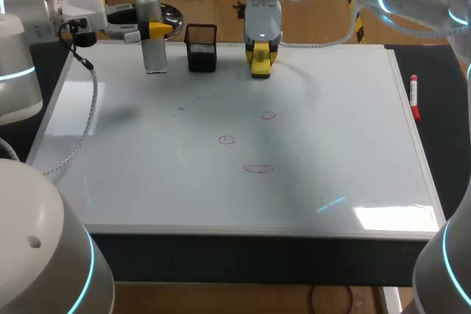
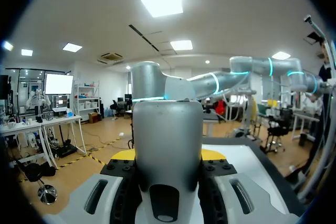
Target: Pick up the inspection probe, press it on each red-marked spot on the whiteboard one by one, put down the probe, pick up the eraser, and wipe off all the red marks.
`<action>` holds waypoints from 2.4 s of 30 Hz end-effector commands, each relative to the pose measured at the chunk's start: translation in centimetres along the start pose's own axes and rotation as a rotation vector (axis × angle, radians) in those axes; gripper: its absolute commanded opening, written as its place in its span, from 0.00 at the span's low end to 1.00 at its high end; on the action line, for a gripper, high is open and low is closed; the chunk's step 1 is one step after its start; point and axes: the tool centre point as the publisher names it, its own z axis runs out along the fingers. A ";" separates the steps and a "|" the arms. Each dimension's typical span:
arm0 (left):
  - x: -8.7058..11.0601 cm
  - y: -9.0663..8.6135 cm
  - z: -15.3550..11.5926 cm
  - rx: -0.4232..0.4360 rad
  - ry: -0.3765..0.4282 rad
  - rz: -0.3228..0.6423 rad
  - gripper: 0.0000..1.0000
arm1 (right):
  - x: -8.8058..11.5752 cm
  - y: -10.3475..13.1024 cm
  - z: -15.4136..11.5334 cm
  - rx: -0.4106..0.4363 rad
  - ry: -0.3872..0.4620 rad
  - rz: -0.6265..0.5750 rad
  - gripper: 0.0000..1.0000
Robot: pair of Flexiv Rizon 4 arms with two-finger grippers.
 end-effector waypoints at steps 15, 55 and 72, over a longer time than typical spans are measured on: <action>0.1 -0.1 0.0 0.000 -0.004 0.002 0.00 | 6.4 2.5 -6.1 0.080 -0.033 0.164 0.00; 0.1 -0.1 0.0 0.000 -0.004 0.002 0.00 | 23.1 5.7 -7.7 0.076 -0.067 0.507 0.00; 0.1 -0.1 0.0 0.000 -0.004 0.002 0.00 | 24.6 6.3 -7.3 0.066 -0.090 0.528 0.00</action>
